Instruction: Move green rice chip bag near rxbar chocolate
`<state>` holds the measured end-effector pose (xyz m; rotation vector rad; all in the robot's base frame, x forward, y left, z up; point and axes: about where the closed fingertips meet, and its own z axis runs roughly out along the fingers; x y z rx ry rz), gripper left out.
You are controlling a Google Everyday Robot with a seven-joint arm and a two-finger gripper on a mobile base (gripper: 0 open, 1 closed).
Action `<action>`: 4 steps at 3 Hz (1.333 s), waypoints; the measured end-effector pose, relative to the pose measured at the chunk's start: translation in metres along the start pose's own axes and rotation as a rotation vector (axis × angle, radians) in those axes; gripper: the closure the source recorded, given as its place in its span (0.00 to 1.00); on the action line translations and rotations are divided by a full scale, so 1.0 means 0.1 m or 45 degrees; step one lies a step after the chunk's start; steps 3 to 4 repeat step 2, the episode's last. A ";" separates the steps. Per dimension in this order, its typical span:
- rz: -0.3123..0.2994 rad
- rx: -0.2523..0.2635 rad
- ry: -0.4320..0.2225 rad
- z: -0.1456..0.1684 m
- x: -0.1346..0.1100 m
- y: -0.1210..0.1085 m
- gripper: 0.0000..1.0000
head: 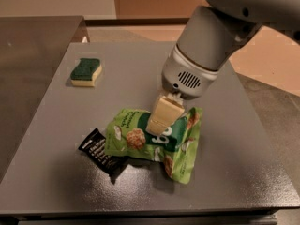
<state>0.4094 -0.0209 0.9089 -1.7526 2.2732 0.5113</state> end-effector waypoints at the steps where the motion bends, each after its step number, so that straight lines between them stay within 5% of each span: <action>1: -0.004 0.005 -0.002 -0.01 -0.01 0.01 0.00; 4: -0.004 0.005 -0.002 -0.01 -0.01 0.01 0.00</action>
Offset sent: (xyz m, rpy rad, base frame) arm -0.0002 0.0011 0.0011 0.0009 -0.0046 0.0007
